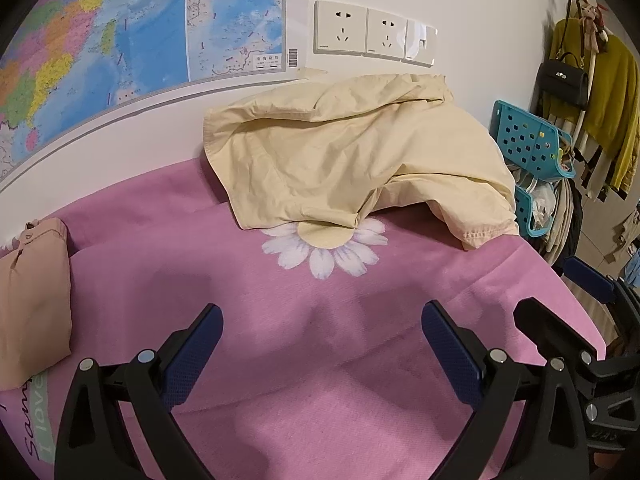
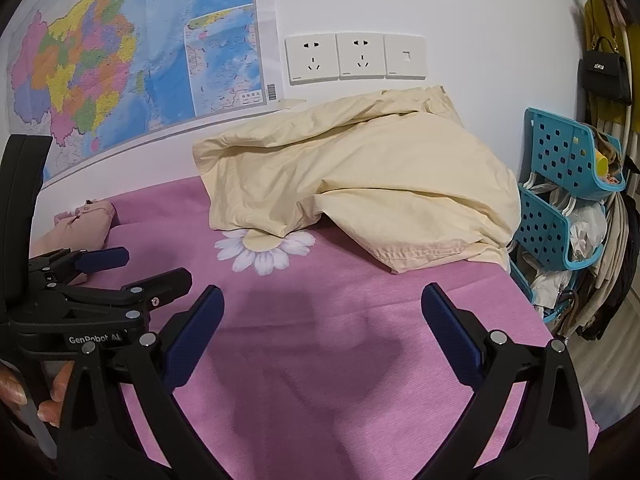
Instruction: Fold large clothes
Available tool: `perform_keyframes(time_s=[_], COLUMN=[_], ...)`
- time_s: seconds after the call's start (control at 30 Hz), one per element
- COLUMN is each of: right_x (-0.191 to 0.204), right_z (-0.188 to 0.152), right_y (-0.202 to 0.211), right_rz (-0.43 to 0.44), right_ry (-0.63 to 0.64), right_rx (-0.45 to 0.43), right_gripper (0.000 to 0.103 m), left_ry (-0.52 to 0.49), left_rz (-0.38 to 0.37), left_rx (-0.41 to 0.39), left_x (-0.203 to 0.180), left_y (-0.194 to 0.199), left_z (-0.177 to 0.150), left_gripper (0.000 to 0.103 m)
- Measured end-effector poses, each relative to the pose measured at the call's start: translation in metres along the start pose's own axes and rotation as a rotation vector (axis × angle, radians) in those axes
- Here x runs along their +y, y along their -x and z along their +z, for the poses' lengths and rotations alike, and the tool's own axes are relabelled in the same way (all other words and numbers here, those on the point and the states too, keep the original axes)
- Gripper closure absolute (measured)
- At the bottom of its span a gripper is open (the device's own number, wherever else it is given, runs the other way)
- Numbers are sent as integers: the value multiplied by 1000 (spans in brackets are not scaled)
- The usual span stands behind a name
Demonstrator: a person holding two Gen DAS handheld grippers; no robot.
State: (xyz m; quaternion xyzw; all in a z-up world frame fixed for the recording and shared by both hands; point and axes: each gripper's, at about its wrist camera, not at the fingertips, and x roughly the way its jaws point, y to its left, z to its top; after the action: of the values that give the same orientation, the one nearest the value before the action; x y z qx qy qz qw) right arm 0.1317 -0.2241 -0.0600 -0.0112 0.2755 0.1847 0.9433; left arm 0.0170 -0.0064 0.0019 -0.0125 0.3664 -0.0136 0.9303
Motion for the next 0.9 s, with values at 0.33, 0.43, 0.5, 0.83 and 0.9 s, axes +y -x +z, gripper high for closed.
perform_keyframes(time_s=[0.33,0.43,0.5,0.83,0.9], right_x=[-3,-3,-4,-4,-4], right_z=[0,0,1,3,4], right_y=[-1,-1,0,-1,-1], right_rz=[-4,-3,-5,-1,-2], right_ry=[-1,-4,-3,1,4], right_rx=[-2,-2,-3,0,-1], right_gripper=[6,6,6,6,6], left_ry=[-2,-3,-1,2,4], left_rz=[-6,-5,-7,-5,-4], left_rx=[1,1,0,0,0], left_x=[-1,-1,-1,-2,-2], left_y=[-2,-2,-2,-2,-1], left_z=[0,0,-1,0,1], left_gripper=[7,7,7,7,7])
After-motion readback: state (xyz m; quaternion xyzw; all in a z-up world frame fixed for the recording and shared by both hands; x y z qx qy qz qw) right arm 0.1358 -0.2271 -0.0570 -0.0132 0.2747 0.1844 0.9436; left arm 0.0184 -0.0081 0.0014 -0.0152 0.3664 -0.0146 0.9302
